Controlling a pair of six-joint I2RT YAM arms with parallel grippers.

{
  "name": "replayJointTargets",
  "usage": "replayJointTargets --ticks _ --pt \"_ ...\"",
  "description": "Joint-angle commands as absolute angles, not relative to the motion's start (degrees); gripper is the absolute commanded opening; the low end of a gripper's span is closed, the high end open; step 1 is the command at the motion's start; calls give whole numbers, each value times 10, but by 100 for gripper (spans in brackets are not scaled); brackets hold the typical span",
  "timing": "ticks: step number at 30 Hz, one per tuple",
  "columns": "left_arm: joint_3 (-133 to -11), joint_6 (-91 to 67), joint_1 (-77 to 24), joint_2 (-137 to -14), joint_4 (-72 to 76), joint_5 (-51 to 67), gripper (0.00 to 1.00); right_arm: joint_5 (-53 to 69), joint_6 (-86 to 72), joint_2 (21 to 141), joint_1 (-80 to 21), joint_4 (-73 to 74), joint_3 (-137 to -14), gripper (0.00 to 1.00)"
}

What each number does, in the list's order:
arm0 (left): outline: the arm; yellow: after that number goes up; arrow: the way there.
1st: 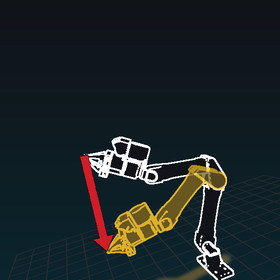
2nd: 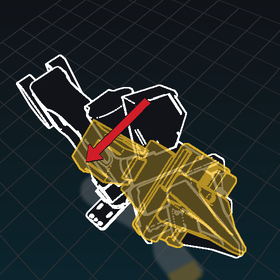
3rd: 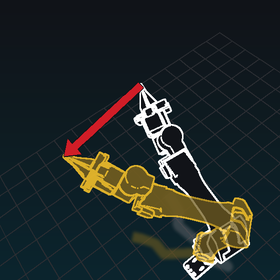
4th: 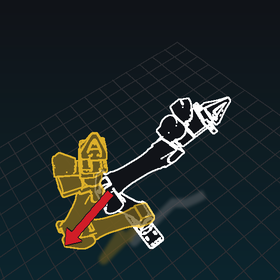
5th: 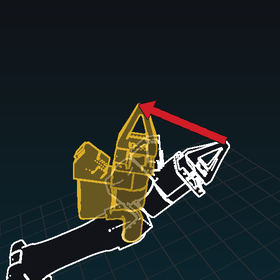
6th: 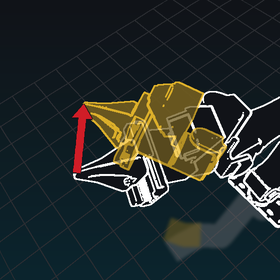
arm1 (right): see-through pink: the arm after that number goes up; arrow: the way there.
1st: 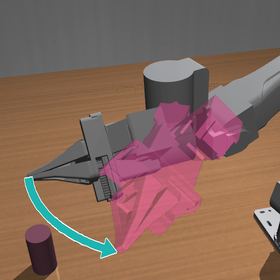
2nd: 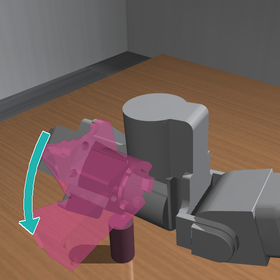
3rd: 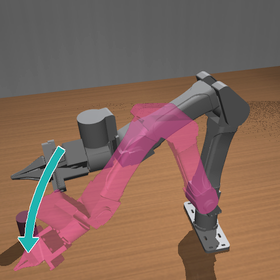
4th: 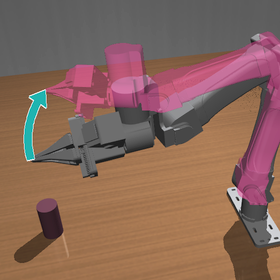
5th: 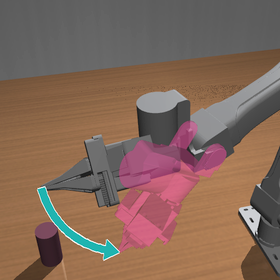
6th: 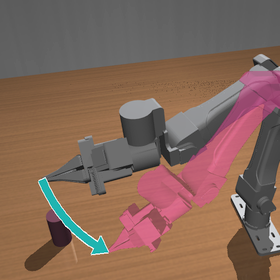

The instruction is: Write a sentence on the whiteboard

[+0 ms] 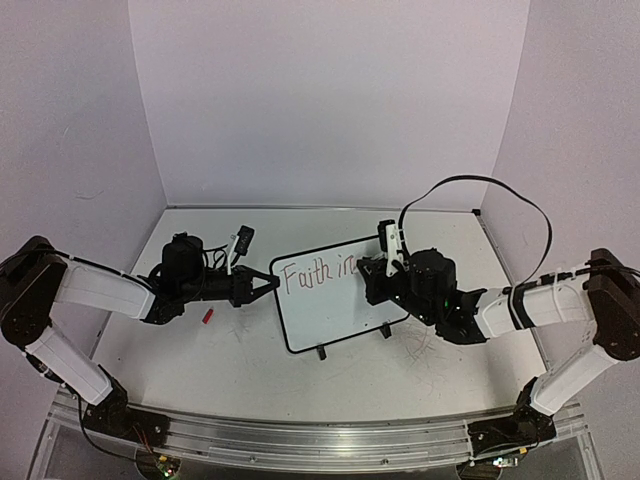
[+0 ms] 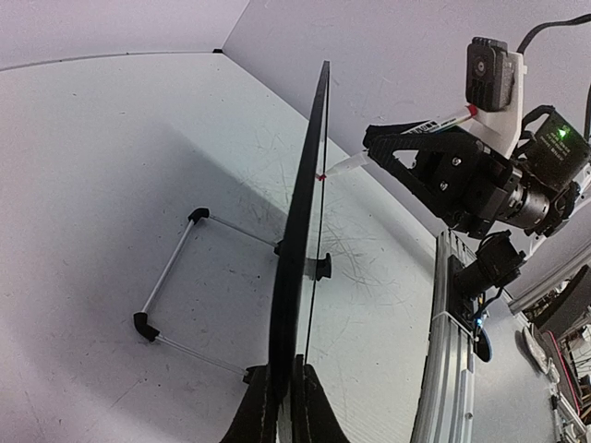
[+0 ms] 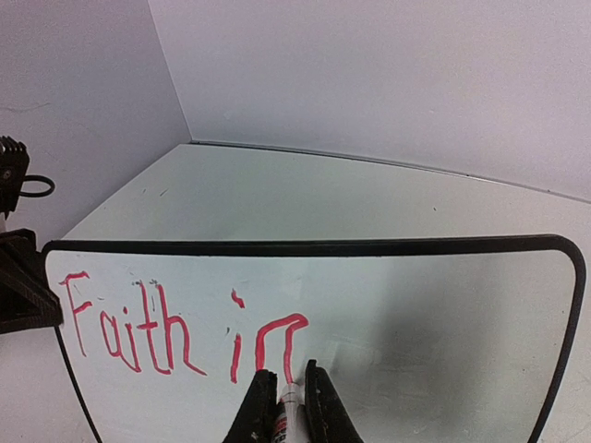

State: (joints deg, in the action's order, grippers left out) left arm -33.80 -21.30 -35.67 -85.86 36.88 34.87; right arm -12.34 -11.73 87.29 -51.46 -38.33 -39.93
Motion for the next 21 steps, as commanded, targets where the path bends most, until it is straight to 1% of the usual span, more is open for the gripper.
replayJointTargets --ticks 1,5,8,11,13,16,21 --pt "-352 -193 -357 -837 363 343 0 -147 -117 868 -510 -354 -388 0" --pt "-352 -193 -357 -838 363 342 0 -161 -106 841 -510 -355 -392 0" --pt "-352 -194 -357 -837 362 341 0 -146 -88 762 -510 -357 -385 0" --pt "-351 -194 -357 -836 361 341 0 -106 -33 671 -509 -379 -348 0" --pt "-353 -191 -358 -839 362 340 0 -98 2 644 -506 -385 -325 0" --pt "-357 -190 -359 -847 362 343 0 -100 14 656 -503 -367 -331 0" --pt "-354 -189 -359 -845 361 334 0 -41 24 705 -515 -355 -374 0"
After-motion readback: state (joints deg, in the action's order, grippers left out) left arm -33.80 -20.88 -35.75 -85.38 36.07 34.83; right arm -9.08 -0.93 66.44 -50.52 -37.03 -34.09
